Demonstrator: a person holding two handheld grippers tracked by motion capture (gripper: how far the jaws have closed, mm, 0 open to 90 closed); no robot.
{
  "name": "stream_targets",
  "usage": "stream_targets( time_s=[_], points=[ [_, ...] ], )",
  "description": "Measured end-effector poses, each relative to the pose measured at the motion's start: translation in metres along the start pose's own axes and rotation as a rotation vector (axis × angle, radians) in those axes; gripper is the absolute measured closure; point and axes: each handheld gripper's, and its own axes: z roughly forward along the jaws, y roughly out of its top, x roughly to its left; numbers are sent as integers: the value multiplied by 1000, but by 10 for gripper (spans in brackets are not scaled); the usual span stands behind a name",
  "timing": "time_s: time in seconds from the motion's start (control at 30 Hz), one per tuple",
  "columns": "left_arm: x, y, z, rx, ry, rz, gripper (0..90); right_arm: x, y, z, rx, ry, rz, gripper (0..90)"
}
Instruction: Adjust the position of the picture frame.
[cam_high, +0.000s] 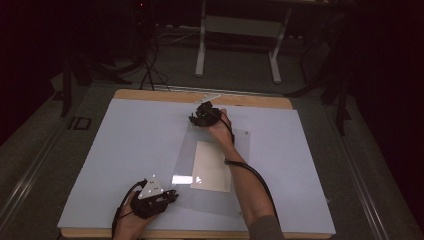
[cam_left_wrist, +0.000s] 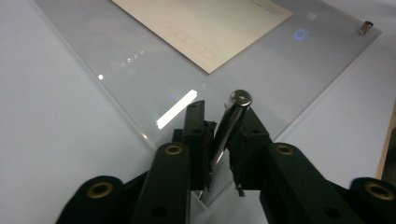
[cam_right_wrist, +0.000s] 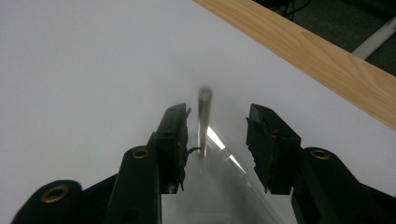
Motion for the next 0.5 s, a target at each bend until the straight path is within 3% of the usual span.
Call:
stream_targets(
  time_s=[0.1,0.23,0.33,0.4,0.5],
  points=[
    [0,0,4,10,12,-12,774,2,4,11,15,-17,14,660],
    [-1,1,6,13,30,-7,817,9,3,22,34,-34,-10,819],
    [-2,1,6,13,42,-9,820,13,2,27,59,-53,-30,821],
    [-4,1,7,9,57,-13,822,12,0,28,45,-40,37,836],
    [-5,1,8,3,66,-17,827,12,-1,31,63,-47,33,834]
  ],
)
